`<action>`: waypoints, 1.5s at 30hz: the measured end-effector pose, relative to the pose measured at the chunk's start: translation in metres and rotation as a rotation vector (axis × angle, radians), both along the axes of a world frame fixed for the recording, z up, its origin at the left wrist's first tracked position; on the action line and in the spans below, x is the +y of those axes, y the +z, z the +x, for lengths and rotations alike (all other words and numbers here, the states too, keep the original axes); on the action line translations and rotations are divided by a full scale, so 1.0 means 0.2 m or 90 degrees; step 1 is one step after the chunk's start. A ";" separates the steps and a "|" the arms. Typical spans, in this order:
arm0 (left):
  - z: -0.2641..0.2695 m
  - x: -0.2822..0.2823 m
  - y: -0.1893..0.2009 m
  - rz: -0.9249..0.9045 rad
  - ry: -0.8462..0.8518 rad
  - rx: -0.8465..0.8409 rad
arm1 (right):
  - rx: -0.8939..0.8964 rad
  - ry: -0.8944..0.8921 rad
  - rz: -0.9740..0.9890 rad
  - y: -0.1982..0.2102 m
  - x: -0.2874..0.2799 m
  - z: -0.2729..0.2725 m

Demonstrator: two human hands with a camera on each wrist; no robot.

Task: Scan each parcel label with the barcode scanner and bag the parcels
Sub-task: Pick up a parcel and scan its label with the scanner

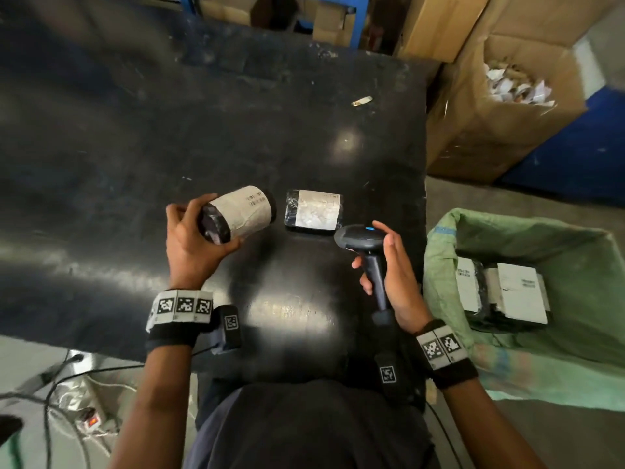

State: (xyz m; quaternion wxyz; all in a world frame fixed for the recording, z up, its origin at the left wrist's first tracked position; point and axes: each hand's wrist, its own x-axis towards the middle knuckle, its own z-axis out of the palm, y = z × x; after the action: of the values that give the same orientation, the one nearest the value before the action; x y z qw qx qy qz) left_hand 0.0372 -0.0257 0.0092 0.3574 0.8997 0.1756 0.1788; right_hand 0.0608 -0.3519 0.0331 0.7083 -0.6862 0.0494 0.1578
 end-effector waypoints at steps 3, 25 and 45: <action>-0.07 -0.14 0.00 -0.006 -0.021 -0.031 | -0.040 0.038 0.025 0.12 -0.01 -0.05; -0.14 -0.52 -0.04 -0.024 -0.047 -0.048 | -0.114 0.086 0.064 0.35 -0.16 -0.16; -0.09 -0.55 -0.09 -0.019 -0.074 -0.021 | -0.051 0.020 -0.067 -0.01 -0.19 0.02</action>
State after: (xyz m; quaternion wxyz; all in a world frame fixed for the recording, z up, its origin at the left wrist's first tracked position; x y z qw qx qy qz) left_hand 0.0197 -0.1354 -0.0080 0.3836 0.8999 0.1194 0.1699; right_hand 0.0648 -0.3905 0.0308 0.6703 -0.7288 0.0186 0.1387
